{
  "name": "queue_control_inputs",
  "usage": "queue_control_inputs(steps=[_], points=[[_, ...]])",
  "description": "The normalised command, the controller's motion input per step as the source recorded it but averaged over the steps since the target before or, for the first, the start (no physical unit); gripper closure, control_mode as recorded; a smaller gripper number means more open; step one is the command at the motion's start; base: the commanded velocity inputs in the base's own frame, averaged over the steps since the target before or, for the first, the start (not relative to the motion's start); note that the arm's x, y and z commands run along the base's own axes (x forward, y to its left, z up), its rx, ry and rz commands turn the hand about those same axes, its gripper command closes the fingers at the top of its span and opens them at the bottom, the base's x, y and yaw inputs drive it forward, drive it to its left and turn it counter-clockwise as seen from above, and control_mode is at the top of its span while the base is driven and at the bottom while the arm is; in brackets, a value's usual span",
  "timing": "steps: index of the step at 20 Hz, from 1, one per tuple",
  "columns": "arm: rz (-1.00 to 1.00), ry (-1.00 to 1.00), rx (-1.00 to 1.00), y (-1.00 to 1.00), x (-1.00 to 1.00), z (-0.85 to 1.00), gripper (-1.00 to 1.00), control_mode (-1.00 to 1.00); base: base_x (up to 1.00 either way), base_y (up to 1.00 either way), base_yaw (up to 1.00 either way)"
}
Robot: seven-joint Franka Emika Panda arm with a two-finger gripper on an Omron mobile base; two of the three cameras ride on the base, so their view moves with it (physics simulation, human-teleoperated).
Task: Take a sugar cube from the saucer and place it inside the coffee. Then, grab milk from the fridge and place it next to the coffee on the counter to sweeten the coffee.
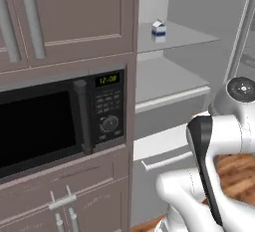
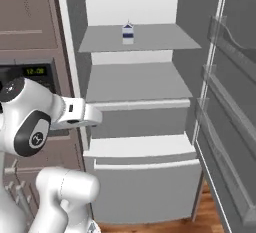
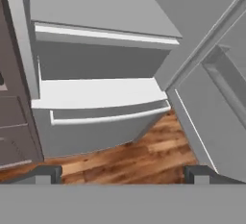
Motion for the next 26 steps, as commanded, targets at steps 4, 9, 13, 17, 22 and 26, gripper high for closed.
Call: queue_control_inputs(steps=[4,9,13,17,22,26], points=[[0.00,0.00,0.00,0.00,0.00,0.00,-1.00,1.00,0.13,-0.35,0.44],[0.00,0.00,0.00,0.00,0.00,0.00,-1.00,1.00,0.07,-0.53,0.31],[0.00,0.00,0.00,0.00,0.00,0.00,-1.00,1.00,0.49,-0.21,0.16],[0.00,0.00,0.00,0.00,0.00,0.00,-1.00,1.00,0.59,-0.12,0.01],[0.00,0.00,0.00,0.00,0.00,0.00,-1.00,1.00,0.36,-0.66,0.00],[0.00,0.00,0.00,0.00,0.00,0.00,-1.00,1.00,0.44,-0.50,0.00]])
